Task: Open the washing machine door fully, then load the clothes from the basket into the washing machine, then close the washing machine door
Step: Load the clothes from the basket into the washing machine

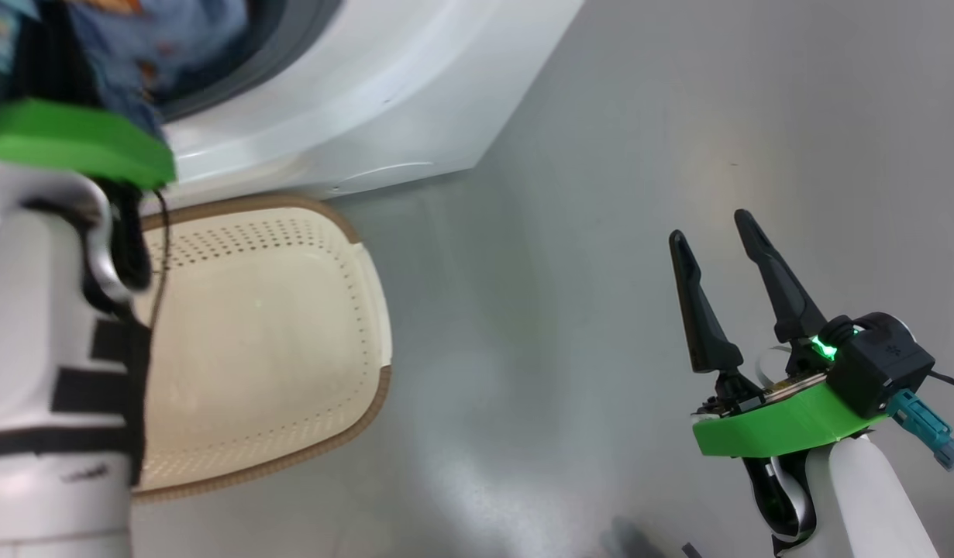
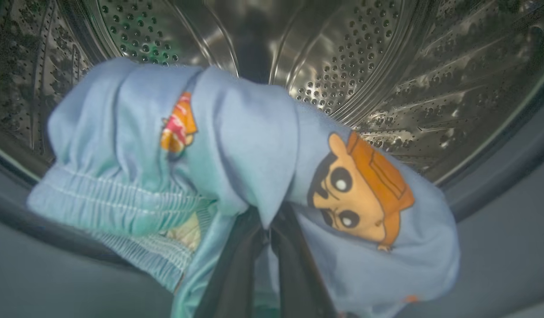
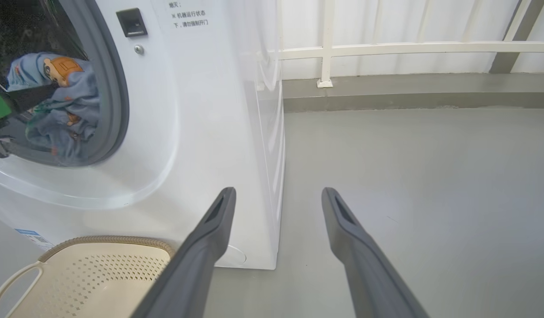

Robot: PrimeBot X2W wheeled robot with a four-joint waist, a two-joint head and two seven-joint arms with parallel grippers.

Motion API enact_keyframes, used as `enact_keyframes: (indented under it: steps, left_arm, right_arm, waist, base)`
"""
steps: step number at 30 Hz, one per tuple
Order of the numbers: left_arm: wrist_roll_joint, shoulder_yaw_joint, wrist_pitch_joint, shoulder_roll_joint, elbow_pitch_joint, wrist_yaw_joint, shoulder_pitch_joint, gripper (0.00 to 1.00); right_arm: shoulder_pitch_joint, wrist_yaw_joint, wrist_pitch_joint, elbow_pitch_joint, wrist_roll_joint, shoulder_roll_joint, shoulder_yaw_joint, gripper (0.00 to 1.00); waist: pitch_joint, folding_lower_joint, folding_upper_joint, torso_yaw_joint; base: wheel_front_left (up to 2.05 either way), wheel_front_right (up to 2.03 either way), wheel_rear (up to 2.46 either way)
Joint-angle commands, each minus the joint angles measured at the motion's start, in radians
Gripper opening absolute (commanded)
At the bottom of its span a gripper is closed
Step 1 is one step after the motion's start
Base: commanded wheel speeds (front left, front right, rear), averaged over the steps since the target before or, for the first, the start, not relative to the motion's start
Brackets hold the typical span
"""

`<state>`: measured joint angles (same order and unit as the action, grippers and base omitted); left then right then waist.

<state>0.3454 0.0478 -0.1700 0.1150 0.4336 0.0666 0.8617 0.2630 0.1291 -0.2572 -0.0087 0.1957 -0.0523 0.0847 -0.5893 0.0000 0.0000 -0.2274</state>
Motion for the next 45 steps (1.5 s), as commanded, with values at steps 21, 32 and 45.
enact_keyframes:
  steps: [21,32,45]
  left_arm:
    - [-0.054,-0.036,-0.066,0.23,0.436,-0.019,0.468,0.0]
    - [-0.109,-0.017,-0.091,0.279,0.48,0.016,0.609,0.0]
    - [-0.146,0.024,-0.07,0.268,0.631,0.031,0.657,0.49]
  right_arm:
    - [-0.061,0.002,-0.005,-0.015,0.037,0.002,0.092,1.0]
    - [-0.049,0.002,-0.005,-0.024,0.045,0.002,0.109,1.0]
    - [-0.048,0.002,-0.005,-0.015,0.055,0.002,0.11,1.0]
  waist:
    - [-0.106,0.0,0.0,-0.155]
    - [-0.162,0.0,0.0,-0.173]
    - [-0.158,0.0,0.0,-0.173]
  base:
    - [0.0,0.0,0.0]
    - [0.0,0.0,0.0]
    - [0.0,0.0,0.0]
